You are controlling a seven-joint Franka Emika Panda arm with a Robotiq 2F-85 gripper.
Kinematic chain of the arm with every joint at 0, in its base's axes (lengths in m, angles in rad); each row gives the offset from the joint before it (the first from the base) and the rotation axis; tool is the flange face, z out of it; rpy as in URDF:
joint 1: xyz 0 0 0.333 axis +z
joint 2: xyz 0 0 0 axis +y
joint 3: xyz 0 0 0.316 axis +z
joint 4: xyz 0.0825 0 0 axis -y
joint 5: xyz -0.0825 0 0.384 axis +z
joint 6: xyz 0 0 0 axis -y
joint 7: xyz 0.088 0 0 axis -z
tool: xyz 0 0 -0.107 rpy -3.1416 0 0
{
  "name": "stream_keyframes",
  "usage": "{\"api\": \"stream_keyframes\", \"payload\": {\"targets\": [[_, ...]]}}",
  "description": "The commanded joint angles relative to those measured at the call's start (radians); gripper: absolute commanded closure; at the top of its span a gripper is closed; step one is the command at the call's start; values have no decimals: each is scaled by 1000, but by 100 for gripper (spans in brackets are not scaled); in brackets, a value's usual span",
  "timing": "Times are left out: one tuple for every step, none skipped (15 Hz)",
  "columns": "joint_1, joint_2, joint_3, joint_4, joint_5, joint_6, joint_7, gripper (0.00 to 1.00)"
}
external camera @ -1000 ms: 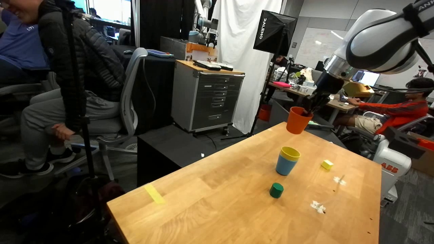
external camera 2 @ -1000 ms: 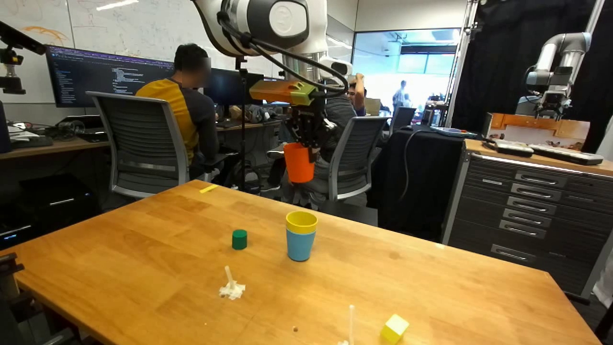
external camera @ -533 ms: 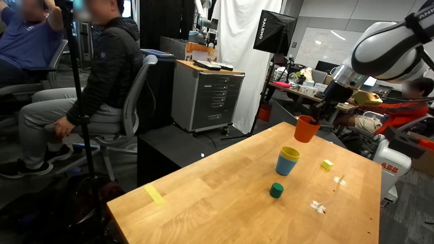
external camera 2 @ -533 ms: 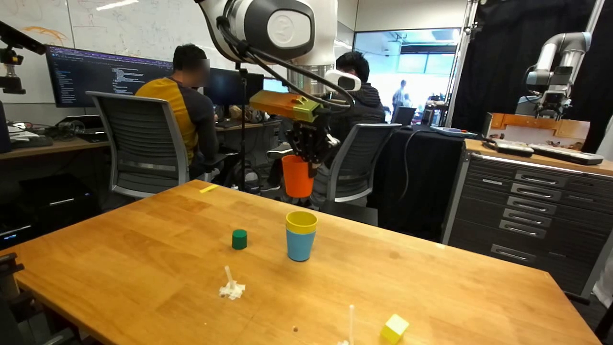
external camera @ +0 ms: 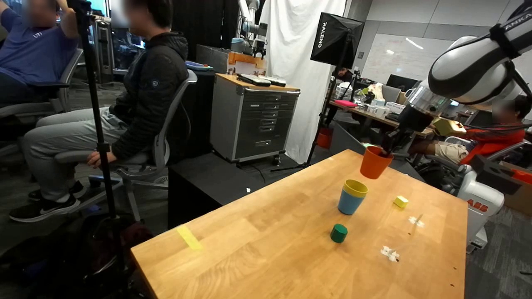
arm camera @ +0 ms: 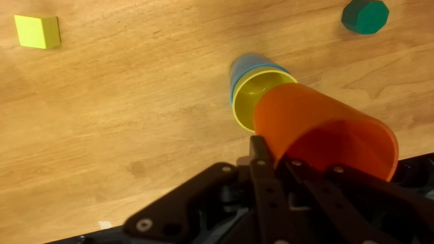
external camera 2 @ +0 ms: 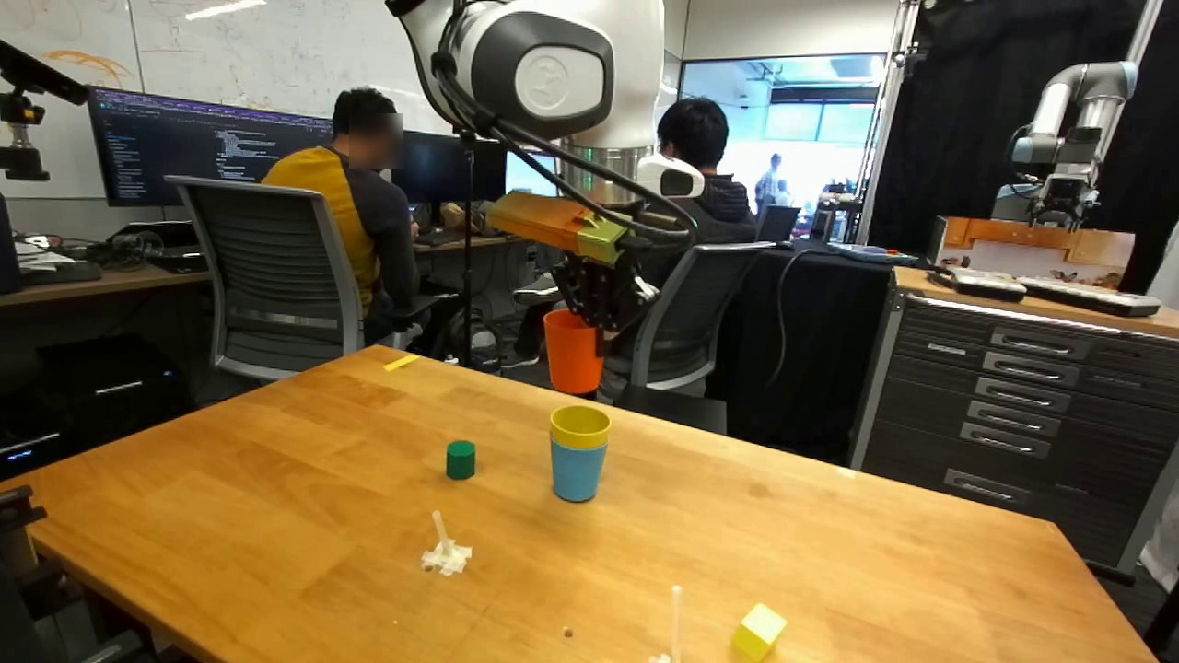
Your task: Stack the cups into the blue cup
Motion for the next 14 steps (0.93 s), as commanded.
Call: {"api": "stream_keyframes", "payload": {"targets": [[-27, 34, 27, 28, 38, 17, -55, 97], [-29, 40, 28, 32, 39, 20, -59, 97], [-32, 47, 31, 36, 40, 31, -64, 97], [-33, 52, 32, 41, 39, 37, -64, 97], [-38, 58, 38, 46, 43, 49, -72, 97], [-42, 64, 43, 52, 44, 54, -76, 97], [-46, 71, 48, 59, 46, 56, -79, 97], [-51, 79, 53, 67, 46, 54, -82, 97], [-56, 87, 59, 77, 48, 48, -85, 97], [-59, 98, 63, 87, 48, 45, -85, 97], [-62, 110, 65, 97, 46, 45, -84, 97], [-66, 122, 69, 107, 46, 43, -84, 97], [-72, 134, 74, 120, 47, 39, -86, 97], [-77, 146, 78, 129, 47, 38, -85, 97]]}}
